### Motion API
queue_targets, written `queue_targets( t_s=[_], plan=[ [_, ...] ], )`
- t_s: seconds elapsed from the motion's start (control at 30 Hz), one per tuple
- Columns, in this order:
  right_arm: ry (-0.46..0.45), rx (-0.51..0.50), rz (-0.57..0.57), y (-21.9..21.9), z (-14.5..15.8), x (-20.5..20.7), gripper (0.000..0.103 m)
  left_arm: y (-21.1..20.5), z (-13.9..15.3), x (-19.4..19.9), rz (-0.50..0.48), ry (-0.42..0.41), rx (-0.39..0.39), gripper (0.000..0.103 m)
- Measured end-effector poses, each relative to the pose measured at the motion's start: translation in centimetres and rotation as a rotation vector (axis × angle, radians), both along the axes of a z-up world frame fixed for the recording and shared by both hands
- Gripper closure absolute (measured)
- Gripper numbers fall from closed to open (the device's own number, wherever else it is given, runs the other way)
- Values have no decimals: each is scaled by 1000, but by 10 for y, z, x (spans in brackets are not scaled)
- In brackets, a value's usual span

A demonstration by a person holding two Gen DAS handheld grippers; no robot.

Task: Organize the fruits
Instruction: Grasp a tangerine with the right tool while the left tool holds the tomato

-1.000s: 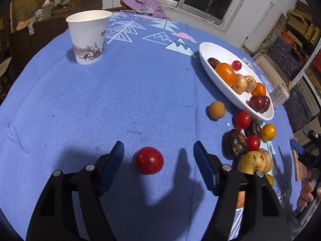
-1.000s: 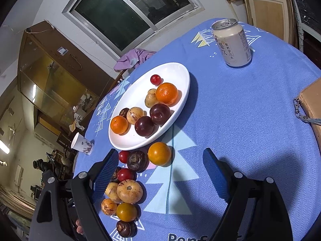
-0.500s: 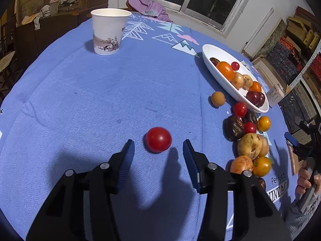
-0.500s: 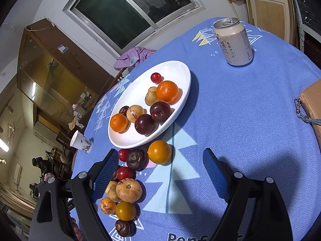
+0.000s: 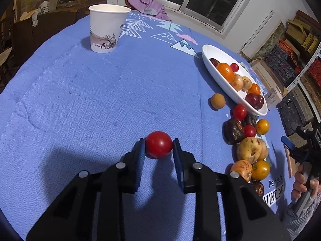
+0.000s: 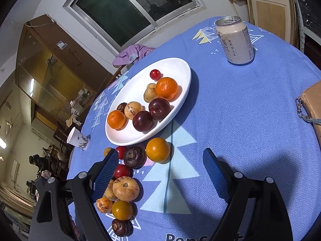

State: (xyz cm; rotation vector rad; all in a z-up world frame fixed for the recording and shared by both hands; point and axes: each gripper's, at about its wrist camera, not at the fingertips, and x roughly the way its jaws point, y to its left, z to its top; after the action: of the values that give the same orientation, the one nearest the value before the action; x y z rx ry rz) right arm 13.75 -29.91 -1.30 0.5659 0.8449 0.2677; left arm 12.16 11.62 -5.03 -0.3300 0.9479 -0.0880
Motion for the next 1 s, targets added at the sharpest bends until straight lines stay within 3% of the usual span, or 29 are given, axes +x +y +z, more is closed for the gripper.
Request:
queue_targets(
  t_s=[0.13, 0.23, 0.37, 0.43, 0.6, 0.83, 0.93, 1.0],
  plan=[
    [1, -11, 7, 2, -1, 0, 16, -5, 1, 3, -4, -12, 29, 76],
    [0, -48, 29, 9, -4, 1, 16, -17, 2, 7, -11, -40, 93, 77],
    [-19, -197, 64, 31, -7, 2, 16, -37, 13, 2, -41, -120, 191, 77],
    [-22, -261, 90, 43, -11, 5, 21, -43, 17, -1, -61, -142, 190, 77],
    [-6, -291, 100, 52, -20, 14, 35, -46, 18, -3, -86, -134, 161, 77],
    [44, -225, 83, 52, -33, 34, 45, -50, 17, -4, -104, -129, 151, 77],
    [24, -246, 80, 59, -33, 37, 45, -51, 15, -3, -107, -121, 154, 77],
    [14, -270, 78, 62, -34, 38, 54, -52, 12, -2, -106, -114, 159, 77]
  ],
)
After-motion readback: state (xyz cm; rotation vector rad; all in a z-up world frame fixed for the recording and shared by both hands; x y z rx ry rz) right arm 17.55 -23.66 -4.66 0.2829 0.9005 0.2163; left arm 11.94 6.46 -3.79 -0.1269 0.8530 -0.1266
